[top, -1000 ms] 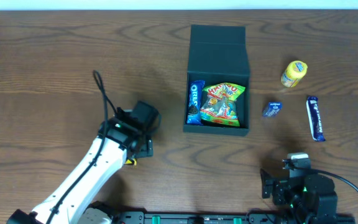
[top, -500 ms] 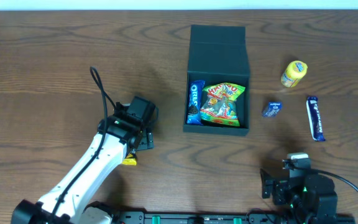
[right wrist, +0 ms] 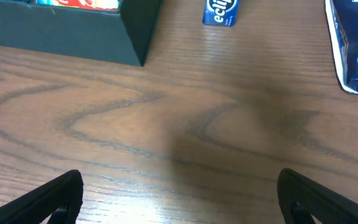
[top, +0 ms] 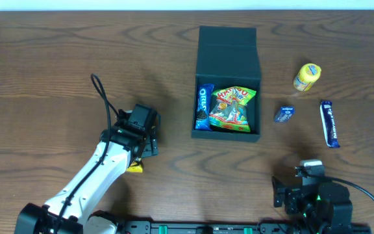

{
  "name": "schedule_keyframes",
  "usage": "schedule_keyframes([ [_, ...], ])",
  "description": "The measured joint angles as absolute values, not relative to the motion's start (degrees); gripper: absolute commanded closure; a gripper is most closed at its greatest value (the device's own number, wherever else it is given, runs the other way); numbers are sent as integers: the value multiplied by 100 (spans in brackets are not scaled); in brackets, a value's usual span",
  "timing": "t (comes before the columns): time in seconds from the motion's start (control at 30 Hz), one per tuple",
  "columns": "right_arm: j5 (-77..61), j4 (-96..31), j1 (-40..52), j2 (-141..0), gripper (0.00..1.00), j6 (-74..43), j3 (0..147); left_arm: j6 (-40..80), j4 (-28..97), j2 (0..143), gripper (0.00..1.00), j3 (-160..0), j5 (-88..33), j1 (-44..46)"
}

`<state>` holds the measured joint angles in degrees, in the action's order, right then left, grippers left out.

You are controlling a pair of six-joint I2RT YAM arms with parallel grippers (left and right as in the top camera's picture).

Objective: Pack container
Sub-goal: 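Lower the left gripper onto the yellow Hacks bag and grasp it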

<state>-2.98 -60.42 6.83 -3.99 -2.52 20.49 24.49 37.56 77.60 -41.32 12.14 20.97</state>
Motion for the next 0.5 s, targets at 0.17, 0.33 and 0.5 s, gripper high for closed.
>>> schedule_keyframes([
  [0.17,-298,-6040,683,-399,1,-252,2049,2292,3535,7859,4,-4047,1127,2097],
  [0.33,-298,-6040,683,-399,1,-252,2049,2224,3430,7953,4,-4010,1085,2082],
  [0.5,-298,-6042,683,-399,1,-252,2049,2222,3395,8068,15,-4010,1076,2082],
])
